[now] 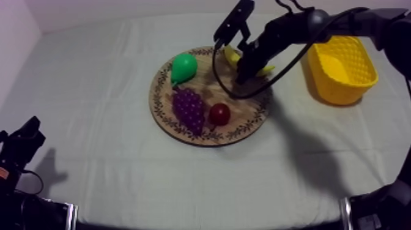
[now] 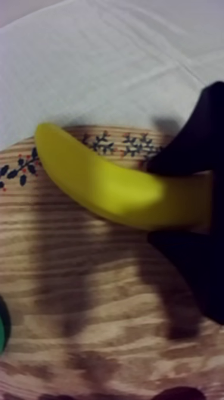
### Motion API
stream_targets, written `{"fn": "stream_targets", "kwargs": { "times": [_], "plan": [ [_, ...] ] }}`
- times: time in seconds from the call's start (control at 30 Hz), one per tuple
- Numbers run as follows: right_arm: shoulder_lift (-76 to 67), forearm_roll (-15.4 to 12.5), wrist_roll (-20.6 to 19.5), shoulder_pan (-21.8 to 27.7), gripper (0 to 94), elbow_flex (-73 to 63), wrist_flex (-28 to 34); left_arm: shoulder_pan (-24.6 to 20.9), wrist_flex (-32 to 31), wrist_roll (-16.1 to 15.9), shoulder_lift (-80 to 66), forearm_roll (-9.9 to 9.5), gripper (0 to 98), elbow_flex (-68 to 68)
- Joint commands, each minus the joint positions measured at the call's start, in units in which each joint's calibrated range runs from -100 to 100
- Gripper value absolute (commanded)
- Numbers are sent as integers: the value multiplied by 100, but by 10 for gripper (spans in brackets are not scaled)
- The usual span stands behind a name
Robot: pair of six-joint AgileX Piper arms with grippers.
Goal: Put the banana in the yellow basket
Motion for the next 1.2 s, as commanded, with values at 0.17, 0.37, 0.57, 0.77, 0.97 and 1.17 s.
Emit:
{"fn": "stream_targets", "kwargs": {
  "times": [0.17,0.37,0.57,0.77,0.97,1.17],
  "plan": [
    [-67,21,-45,-29,238,92,111,-1,-5,4,-3,1,1,2],
    [-419,-204,116,-30,238,-253,657,-1,-5,4,-3,1,1,2],
    [-1072,-403,294,148,239,-535,1356,-1,-5,5,-3,1,1,2],
    [-1968,-491,359,506,240,-304,1800,-1,-5,3,-3,1,1,2],
    [-2777,-423,298,970,241,243,1952,-1,-5,3,-3,1,1,2],
    [-3349,-213,184,1409,242,858,1948,-1,-5,3,-3,1,1,2]
  ]
}}
